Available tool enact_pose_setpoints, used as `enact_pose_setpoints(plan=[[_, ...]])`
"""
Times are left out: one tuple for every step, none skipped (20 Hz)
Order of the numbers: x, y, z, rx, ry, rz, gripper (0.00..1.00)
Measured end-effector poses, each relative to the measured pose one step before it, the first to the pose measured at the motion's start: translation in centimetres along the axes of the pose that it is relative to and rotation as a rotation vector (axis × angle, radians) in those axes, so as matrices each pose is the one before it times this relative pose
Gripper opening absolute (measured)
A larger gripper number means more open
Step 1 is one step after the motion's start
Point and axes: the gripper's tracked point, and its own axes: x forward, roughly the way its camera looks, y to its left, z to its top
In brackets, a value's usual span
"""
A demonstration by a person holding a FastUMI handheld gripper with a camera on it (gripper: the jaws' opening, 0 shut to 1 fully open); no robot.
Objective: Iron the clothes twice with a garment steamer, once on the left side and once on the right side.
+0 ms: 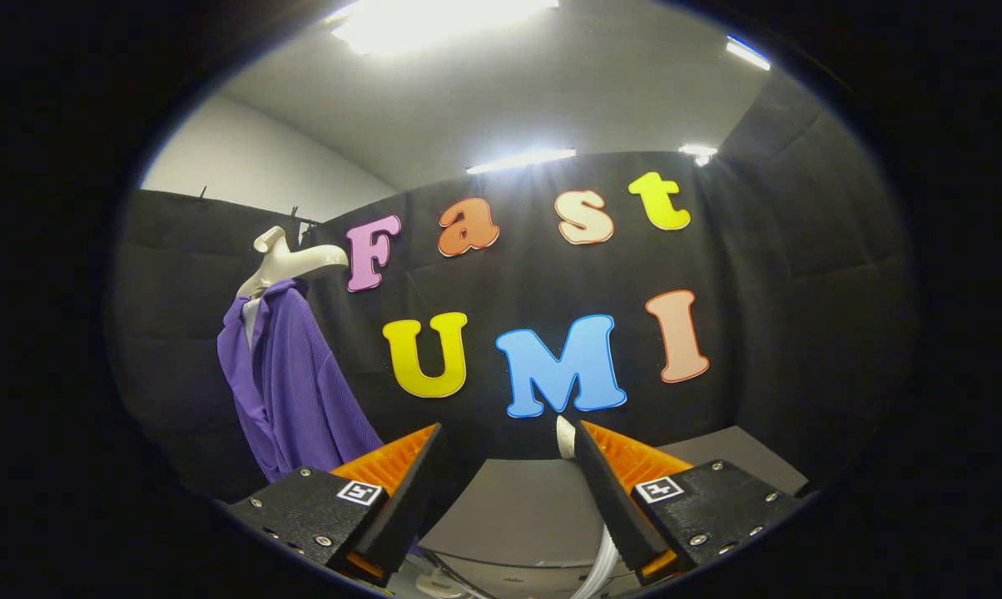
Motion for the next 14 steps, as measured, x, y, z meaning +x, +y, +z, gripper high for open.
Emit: enact_pose_setpoints(plan=[[0.817,-0.937,-0.078,0.01146,0.00814,-0.00347,0.94],[0.834,-1.075,0.125,0.01672,0.00162,-0.0072,0.93],[0.977,-0.874,-0.034,0.02035,0.00476,-0.00396,0.93],[0.969,-0.826,-0.16,0.02319,0.01197,0.00044,0.93],[0.909,-0.716,-0.493,0.02428,0.01965,0.00101,0.93],[1.005,-0.658,-0.497,0.02632,0.02241,0.00894,0.93],[1.125,-0.532,-0.446,0.02652,0.02226,0.01603,0.93],[0.866,-0.587,-0.531,0.02648,0.02404,0.0139,0.92],[0.886,-0.829,-0.373,0.02895,0.01715,0.00574,0.92],[0.764,-0.835,-0.529,0.026,0.02373,0.0023,0.92],[0.957,-0.722,-0.681,0.02798,0.03265,0.0046,0.92],[0.877,-0.612,-0.658,0.03156,0.03358,0.00913,0.92],[0.925,-0.488,-0.636,0.03218,0.03657,0.01552,0.92],[0.943,-0.335,-0.309,0.02762,0.0303,0.01732,0.92]])
